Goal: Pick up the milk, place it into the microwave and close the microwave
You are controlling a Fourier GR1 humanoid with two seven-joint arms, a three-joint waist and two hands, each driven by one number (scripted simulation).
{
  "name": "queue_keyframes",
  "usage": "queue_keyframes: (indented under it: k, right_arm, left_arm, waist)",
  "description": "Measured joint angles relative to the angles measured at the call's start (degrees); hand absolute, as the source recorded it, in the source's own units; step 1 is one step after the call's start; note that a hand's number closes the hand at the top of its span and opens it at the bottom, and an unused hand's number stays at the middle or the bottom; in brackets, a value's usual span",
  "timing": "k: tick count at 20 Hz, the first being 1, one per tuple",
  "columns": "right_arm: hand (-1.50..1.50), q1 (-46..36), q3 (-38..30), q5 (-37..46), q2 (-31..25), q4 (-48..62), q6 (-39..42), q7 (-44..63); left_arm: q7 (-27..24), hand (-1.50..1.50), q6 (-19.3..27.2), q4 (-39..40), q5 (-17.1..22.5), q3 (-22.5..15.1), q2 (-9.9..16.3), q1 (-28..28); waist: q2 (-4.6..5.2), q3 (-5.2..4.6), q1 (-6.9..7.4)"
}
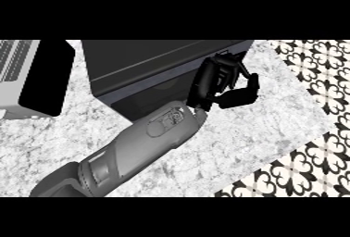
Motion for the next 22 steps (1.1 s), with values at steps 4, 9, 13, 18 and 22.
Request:
queue_keyframes:
  k: [4, 9, 13, 18, 22]
  right_arm:
    - [-1.50, 0.1, -1.3, -0.8, -1.5, 0.6, 0.1, 0.1]
    - [-1.50, 0.8, -3.1, -1.8, -3.5, 1.3, 0.2, 0.2]
    - [-1.50, 1.1, -4.2, -2.5, -4.9, 1.5, 0.3, 0.4]
    - [-1.50, 2.3, -5.5, -3.4, -6.6, 1.9, 0.5, 0.8]
    - [-1.50, 3.4, -6.3, -4.1, -7.6, 2.0, 0.8, 1.1]
  left_arm:
    - [0.2, 1.50, -1.1, 0.7, 1.8, -2.0, 0.0, -1.5]
    - [-0.1, 1.50, -3.1, 1.5, 3.5, -4.4, 0.0, -2.8]
    - [-0.5, -1.50, -5.1, 1.7, 4.8, -6.2, 0.0, -3.4]
    - [-1.5, -1.50, -6.8, 1.7, 6.6, -7.6, 0.0, -3.4]
    - [-2.4, -1.50, -7.9, 1.5, 8.3, -8.2, 0.0, -3.2]
  waist:
    - [0.08, 0.00, 1.34]
    - [0.00, 0.01, 3.04]
    - [-0.04, -0.04, 4.62]
    - [-0.22, -0.13, 6.12]
    - [-0.44, -0.16, 7.22]
